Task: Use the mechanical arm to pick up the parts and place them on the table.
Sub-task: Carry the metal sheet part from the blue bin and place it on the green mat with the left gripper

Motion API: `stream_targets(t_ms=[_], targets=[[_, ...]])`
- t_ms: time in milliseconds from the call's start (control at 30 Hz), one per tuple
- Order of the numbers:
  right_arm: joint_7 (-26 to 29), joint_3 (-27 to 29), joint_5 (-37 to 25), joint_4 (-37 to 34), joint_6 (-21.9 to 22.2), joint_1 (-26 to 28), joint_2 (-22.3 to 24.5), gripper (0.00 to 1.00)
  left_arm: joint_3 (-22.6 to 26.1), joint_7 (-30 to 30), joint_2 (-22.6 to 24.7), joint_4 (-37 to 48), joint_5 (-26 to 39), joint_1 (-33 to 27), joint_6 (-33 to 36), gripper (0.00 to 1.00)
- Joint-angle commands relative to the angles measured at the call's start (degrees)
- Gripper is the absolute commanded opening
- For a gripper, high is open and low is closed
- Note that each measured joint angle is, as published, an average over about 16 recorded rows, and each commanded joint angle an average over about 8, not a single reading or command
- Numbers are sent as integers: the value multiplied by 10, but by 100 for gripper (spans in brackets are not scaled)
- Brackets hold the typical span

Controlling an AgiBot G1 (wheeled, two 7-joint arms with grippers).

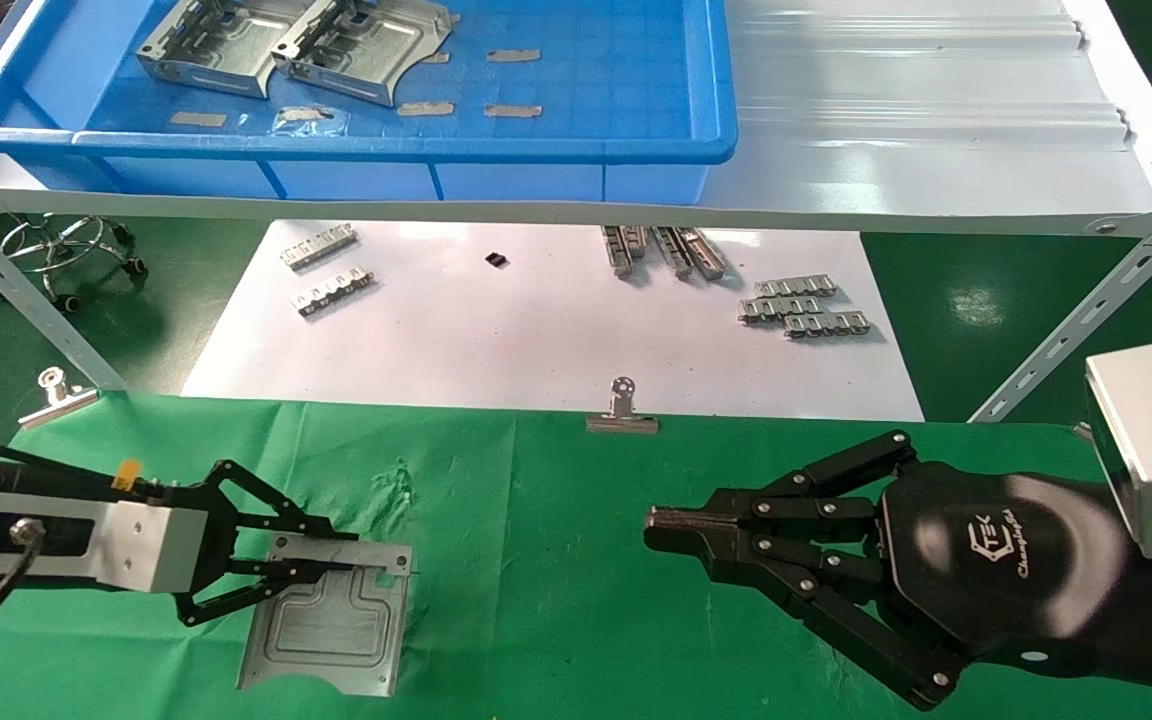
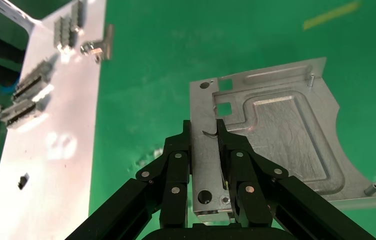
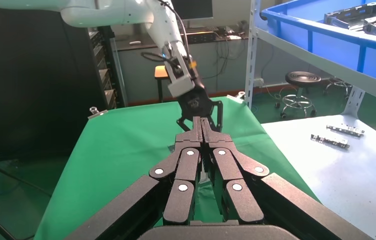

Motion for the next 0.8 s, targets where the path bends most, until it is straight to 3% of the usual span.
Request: stream_targets(t_ms=[33, 200, 267, 333, 467, 533, 600, 800], targets=[[0, 0, 0, 0, 0, 0, 0, 0, 4, 18, 9, 18, 10, 0, -6, 0], [0, 0, 0, 0, 0, 0, 0, 0, 4, 42, 23, 51, 15, 5, -29, 0], [0, 0, 0, 0, 0, 0, 0, 0, 3, 51, 28, 61, 14, 7, -38, 7], [0, 0, 0, 0, 0, 0, 0, 0, 1, 59, 31, 69, 12, 10, -43, 27], [0, 0, 0, 0, 0, 0, 0, 0, -1, 74, 37, 82, 9, 16, -49, 77], [0, 0, 0, 0, 0, 0, 0, 0, -3, 81, 40, 88, 8, 18, -51, 95], [0, 0, 0, 0, 0, 0, 0, 0, -5, 88, 42, 93, 5, 19, -53, 100], [0, 0, 0, 0, 0, 0, 0, 0, -12, 107, 47, 108, -6, 22, -55, 100]])
